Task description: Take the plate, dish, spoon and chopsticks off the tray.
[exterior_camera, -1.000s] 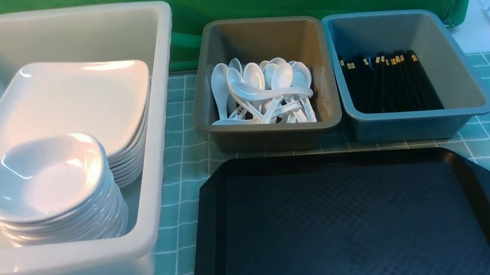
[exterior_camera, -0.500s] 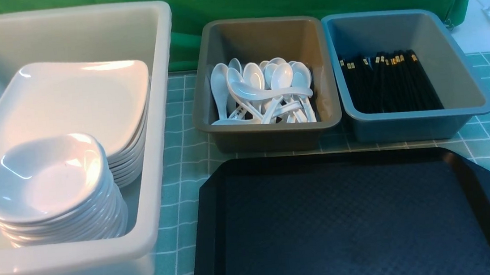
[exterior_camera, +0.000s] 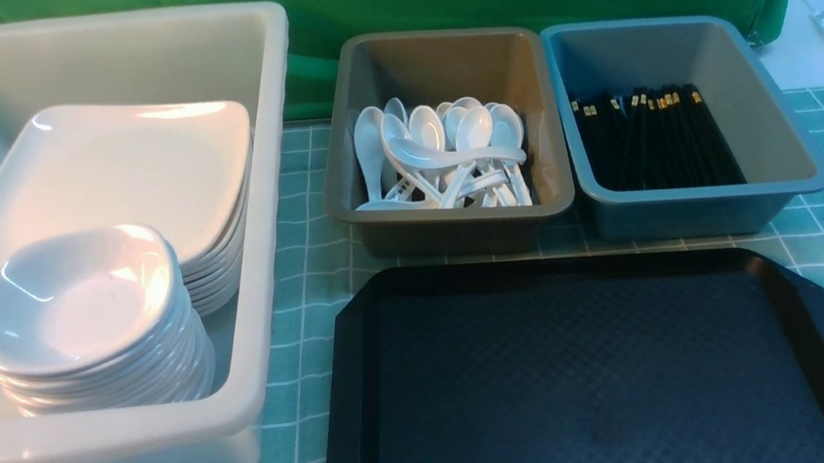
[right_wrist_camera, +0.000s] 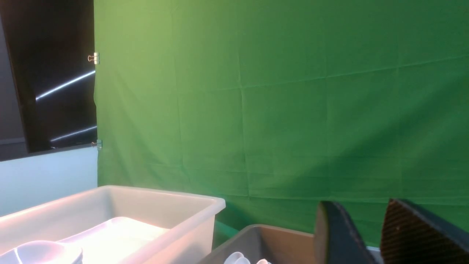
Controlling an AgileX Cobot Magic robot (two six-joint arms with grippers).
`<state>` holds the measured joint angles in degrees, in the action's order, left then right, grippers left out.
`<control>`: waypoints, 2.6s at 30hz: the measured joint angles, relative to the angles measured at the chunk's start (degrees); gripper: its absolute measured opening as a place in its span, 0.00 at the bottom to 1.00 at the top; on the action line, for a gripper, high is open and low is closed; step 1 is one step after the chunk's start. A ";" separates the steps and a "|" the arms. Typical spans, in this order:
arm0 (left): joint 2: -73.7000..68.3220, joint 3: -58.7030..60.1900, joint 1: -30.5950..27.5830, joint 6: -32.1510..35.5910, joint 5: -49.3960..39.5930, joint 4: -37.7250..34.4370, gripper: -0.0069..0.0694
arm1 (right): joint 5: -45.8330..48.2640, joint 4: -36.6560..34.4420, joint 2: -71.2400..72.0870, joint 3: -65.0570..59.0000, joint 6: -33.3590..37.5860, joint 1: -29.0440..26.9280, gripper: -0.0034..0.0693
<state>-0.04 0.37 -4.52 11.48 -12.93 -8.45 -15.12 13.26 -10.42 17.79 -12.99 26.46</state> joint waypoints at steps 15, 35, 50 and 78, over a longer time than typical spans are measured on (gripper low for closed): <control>0.00 0.00 0.00 0.00 0.01 0.00 0.11 | 0.98 0.00 0.00 0.00 0.00 0.00 0.38; 0.00 0.00 0.00 -0.09 0.19 0.00 0.11 | 30.93 -0.66 10.28 -17.80 5.16 -25.20 0.38; 0.00 0.00 0.00 -0.09 0.19 0.00 0.11 | 28.78 -1.12 10.34 -18.16 5.85 -24.61 0.38; 0.00 0.00 0.00 -0.09 0.19 0.00 0.11 | 28.64 -1.18 10.34 -18.16 5.80 -24.56 0.38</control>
<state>-0.04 0.37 -4.52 11.39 -12.74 -8.45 13.52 12.08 -0.07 -0.36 -7.19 1.90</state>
